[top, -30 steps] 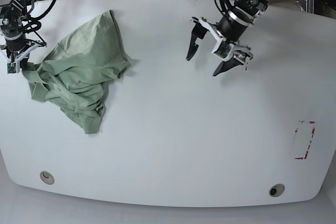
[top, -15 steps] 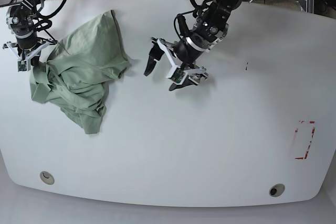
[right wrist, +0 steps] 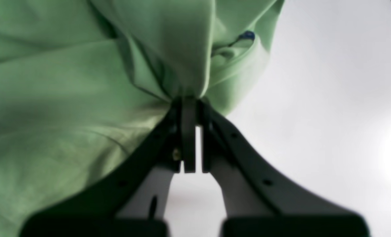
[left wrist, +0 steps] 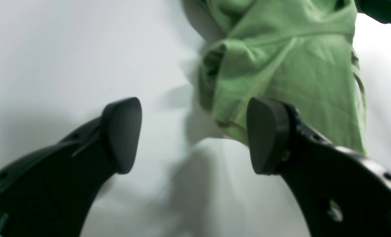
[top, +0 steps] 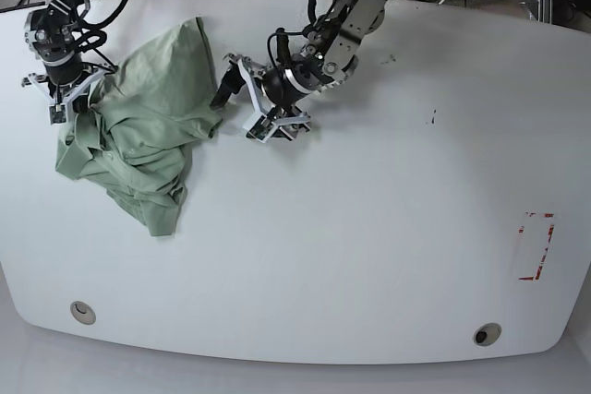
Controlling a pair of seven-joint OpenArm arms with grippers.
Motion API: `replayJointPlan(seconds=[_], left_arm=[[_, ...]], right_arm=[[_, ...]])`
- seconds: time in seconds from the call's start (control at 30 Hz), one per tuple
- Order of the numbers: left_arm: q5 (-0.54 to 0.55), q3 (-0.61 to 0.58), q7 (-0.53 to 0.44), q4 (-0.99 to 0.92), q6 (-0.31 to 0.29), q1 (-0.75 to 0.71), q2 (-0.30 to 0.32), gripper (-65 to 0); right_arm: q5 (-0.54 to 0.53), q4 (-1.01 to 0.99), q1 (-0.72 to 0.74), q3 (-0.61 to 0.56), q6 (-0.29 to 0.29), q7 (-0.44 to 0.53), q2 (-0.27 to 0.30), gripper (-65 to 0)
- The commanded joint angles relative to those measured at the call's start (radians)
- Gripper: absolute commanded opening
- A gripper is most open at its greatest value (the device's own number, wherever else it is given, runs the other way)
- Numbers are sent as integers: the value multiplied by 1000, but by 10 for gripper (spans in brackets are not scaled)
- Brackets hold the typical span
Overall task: Layout the t-shirt on the table in an organized manner, then fold the t-shirt properly
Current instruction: 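Move the left gripper to the shirt's bunched hem and grasp it, then pull the grasped hem with the left gripper away from the right gripper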
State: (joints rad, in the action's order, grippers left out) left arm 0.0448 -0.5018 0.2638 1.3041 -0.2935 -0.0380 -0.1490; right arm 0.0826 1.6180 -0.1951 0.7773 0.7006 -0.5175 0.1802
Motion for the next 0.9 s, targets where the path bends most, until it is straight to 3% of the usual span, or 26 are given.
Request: replayJointPlan(seconds=[0.0, 0.43, 0.63, 0.73, 0.87], left_arm=[[17, -1, -22, -27, 1, 28, -8, -193], [300, -171, -28, -266, 1, 215, -8, -197], [396, -289, -99, -340, 3, 273, -8, -201], [427, -323, -107, -361, 3, 292, -8, -274], [433, -323, -107, -357, 4, 290, -8, -472]], right_arm=[[-8, 23, 9, 6, -2, 23, 5, -648], [-8, 37, -10, 3, -2, 24, -5, -648], [-8, 37, -13, 4, -2, 24, -26, -648], [-8, 49, -13, 4, -2, 24, -29, -648], [-8, 72, -27, 4, -2, 24, -32, -648]])
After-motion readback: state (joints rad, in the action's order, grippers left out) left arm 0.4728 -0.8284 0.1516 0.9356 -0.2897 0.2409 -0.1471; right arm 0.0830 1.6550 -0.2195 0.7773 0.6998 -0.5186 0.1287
